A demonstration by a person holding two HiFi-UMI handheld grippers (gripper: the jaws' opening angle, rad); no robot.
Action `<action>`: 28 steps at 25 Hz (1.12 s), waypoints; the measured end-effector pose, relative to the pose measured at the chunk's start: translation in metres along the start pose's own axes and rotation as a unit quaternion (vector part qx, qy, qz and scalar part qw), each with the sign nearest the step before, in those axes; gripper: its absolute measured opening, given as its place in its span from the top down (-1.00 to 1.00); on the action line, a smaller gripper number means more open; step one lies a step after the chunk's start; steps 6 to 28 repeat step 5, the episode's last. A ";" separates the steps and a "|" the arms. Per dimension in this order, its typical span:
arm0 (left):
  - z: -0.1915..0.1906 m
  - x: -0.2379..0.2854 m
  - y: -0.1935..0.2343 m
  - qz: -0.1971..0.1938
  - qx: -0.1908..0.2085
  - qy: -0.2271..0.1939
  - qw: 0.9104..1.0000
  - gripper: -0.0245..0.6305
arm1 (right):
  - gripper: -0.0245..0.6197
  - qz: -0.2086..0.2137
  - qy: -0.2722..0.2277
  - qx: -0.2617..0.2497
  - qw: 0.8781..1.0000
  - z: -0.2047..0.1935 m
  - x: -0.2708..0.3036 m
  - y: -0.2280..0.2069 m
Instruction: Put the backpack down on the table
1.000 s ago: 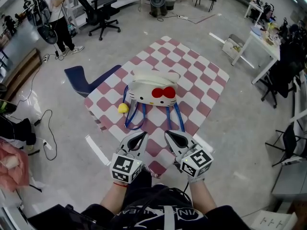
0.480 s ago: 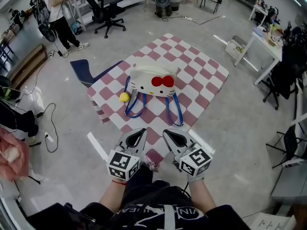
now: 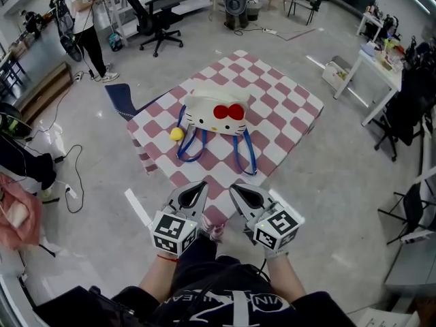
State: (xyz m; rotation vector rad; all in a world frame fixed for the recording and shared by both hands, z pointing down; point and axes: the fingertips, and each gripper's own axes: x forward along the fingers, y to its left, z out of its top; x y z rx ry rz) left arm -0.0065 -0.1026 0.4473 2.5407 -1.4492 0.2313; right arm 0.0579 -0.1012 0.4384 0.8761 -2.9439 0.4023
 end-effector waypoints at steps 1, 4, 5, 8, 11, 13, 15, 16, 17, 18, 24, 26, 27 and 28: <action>-0.001 -0.001 -0.002 0.000 0.000 0.002 1.000 0.91 | 0.92 0.001 -0.002 0.004 1.000 0.000 -0.002 0.001; -0.005 -0.004 -0.007 0.000 0.000 0.010 1.000 0.91 | 0.92 0.003 -0.008 0.017 1.000 -0.001 -0.007 0.003; -0.006 -0.004 -0.009 0.000 0.001 0.013 1.000 0.91 | 0.92 0.004 -0.010 0.021 1.000 -0.001 -0.009 0.003; -0.006 -0.004 -0.009 0.000 0.001 0.013 1.000 0.91 | 0.92 0.004 -0.010 0.021 1.000 -0.001 -0.009 0.003; -0.006 -0.004 -0.009 0.000 0.001 0.013 1.000 0.91 | 0.92 0.004 -0.010 0.021 1.000 -0.001 -0.009 0.003; -0.006 -0.004 -0.009 0.000 0.001 0.013 1.000 0.91 | 0.92 0.004 -0.010 0.021 1.000 -0.001 -0.009 0.003; -0.006 -0.004 -0.009 0.000 0.001 0.013 1.000 0.91 | 0.92 0.004 -0.010 0.021 1.000 -0.001 -0.009 0.003; -0.006 -0.004 -0.009 0.000 0.001 0.013 1.000 0.91 | 0.92 0.004 -0.010 0.021 1.000 -0.001 -0.009 0.003; -0.006 -0.004 -0.009 0.000 0.001 0.013 1.000 0.91 | 0.92 0.004 -0.010 0.021 1.000 -0.001 -0.009 0.003; -0.006 -0.004 -0.009 0.000 0.001 0.013 1.000 0.91 | 0.92 0.004 -0.010 0.021 1.000 -0.001 -0.009 0.003; -0.006 -0.004 -0.009 0.000 0.001 0.013 1.000 0.91 | 0.92 0.004 -0.010 0.021 1.000 -0.001 -0.009 0.003; -0.006 -0.004 -0.009 0.000 0.001 0.013 1.000 0.91 | 0.92 0.004 -0.010 0.021 1.000 -0.001 -0.009 0.003; -0.006 -0.004 -0.009 0.000 0.001 0.013 1.000 0.91 | 0.92 0.004 -0.010 0.021 1.000 -0.001 -0.009 0.003; -0.006 -0.004 -0.009 0.000 0.001 0.013 1.000 0.91 | 0.92 0.004 -0.010 0.021 1.000 -0.001 -0.009 0.003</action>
